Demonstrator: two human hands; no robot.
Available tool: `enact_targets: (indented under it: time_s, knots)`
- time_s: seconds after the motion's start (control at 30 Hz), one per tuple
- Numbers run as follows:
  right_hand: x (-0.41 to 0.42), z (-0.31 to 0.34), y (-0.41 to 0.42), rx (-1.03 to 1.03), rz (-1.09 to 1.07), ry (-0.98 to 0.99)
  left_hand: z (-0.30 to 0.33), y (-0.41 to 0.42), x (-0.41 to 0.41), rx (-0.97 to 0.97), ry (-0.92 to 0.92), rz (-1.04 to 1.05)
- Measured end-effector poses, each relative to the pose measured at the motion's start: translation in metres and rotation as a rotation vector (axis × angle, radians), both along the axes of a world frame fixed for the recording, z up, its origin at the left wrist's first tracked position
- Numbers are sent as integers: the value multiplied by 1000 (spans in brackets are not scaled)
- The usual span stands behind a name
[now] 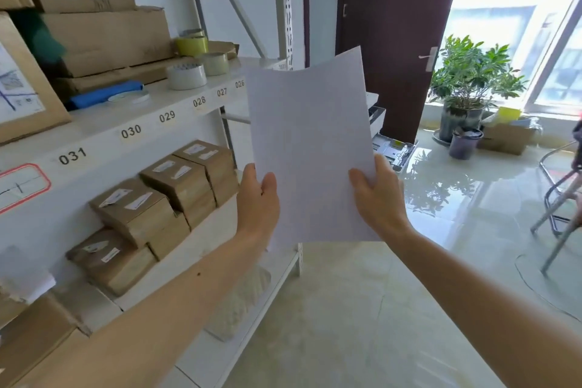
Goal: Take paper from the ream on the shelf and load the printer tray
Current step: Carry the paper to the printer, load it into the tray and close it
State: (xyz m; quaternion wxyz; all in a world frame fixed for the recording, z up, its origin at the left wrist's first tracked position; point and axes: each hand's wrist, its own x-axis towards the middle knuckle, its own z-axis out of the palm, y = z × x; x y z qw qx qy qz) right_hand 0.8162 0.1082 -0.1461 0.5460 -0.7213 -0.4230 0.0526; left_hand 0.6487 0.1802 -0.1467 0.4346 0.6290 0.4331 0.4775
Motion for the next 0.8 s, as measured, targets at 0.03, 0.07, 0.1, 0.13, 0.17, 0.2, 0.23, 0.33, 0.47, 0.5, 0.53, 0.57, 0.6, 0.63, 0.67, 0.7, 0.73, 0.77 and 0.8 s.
enact_targets:
  time_s: [0.03, 0.07, 0.1, 0.13, 0.17, 0.2, 0.23, 0.33, 0.47, 0.5, 0.53, 0.57, 0.6, 0.63, 0.67, 0.7, 0.73, 0.77, 0.8]
  knots:
    - [8, -1, 3, -3, -19, 2, -1, 7, 9, -18, 0, -14]
    - [15, -2, 7, -6, -41, -2, -1, 14, 18, -41, -5, -28]
    - [22, -3, 10, -5, -64, -2, -3, 22, 27, -53, -3, -40]
    - [30, -4, 14, 0, -83, 4, -3, 29, 36, -55, -1, -56]
    - [38, -5, 18, 7, -98, 11, -3, 37, 45, -55, 2, -71]
    - [45, -6, 22, 8, -115, 15, -4, 45, 53, -59, 10, -87]
    - [53, -7, 26, 5, -130, 19, -4, 53, 62, -60, 15, -105]
    - [76, -9, 39, -15, -165, 49, -8, 75, 90, -84, 23, -159]
    - [104, -14, 54, -27, -218, 92, -15, 100, 128, -117, 11, -217]
    - [112, -16, 57, -29, -231, 97, -16, 104, 137, -131, 4, -227]
    - [120, -18, 60, -35, -241, 102, -17, 109, 147, -145, -1, -239]
    - [128, -20, 63, -42, -249, 109, -20, 113, 156, -154, -3, -246]
    - [136, -23, 66, -48, -258, 117, -22, 118, 165, -159, 0, -252]
    - [146, -25, 70, -54, -268, 125, -25, 122, 176, -162, 1, -255]
    - [155, -28, 73, -61, -276, 130, -28, 126, 186, -170, 1, -260]
    - [165, -30, 76, -68, -279, 133, -31, 131, 196, -178, 3, -264]
    - [176, -32, 80, -76, -281, 135, -33, 135, 207, -187, 6, -269]
    - [186, -35, 83, -81, -280, 138, -36, 139, 217, -194, 13, -274]
    - [198, -36, 87, -85, -277, 141, -38, 143, 228, -199, 25, -277]
